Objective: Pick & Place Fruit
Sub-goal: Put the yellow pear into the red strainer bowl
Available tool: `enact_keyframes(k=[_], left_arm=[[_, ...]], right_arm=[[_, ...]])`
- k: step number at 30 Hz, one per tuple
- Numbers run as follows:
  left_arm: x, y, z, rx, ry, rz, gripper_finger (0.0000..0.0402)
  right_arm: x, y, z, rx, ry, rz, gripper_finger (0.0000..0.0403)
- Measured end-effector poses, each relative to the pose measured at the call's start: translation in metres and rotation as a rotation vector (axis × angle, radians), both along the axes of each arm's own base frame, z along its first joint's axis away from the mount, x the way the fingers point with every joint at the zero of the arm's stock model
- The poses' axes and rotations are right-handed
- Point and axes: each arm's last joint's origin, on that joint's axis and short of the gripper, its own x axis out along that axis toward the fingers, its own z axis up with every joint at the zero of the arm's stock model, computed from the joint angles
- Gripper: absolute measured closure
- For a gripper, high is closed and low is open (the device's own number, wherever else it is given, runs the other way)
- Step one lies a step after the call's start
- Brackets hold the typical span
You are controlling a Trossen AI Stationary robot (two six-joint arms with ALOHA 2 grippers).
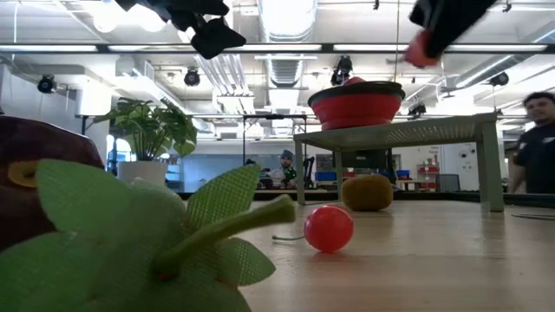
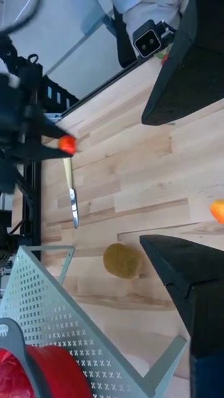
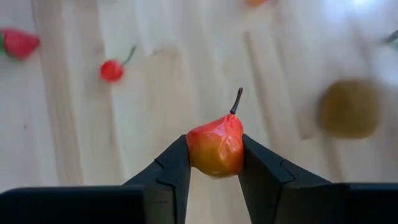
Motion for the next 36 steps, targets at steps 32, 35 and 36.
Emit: enact_keyframes(k=[32,35,36], left_arm=[[-0.002,0.0,-0.003,-0.01,0.035,0.001,0.0094],[-0.002,0.0,-0.003,-0.01,0.035,0.002,0.0094],[-0.002,0.0,-0.003,-0.011,0.036,0.002,0.0094]], right_arm=[[-0.049,-0.213,0.101,-0.283,-0.158,-0.231,0.0297],[-0.054,-0.233,0.1,-0.3,-0.13,-0.275,0.0296],[-0.055,-0.24,0.099,-0.293,-0.123,-0.283,0.0295]])
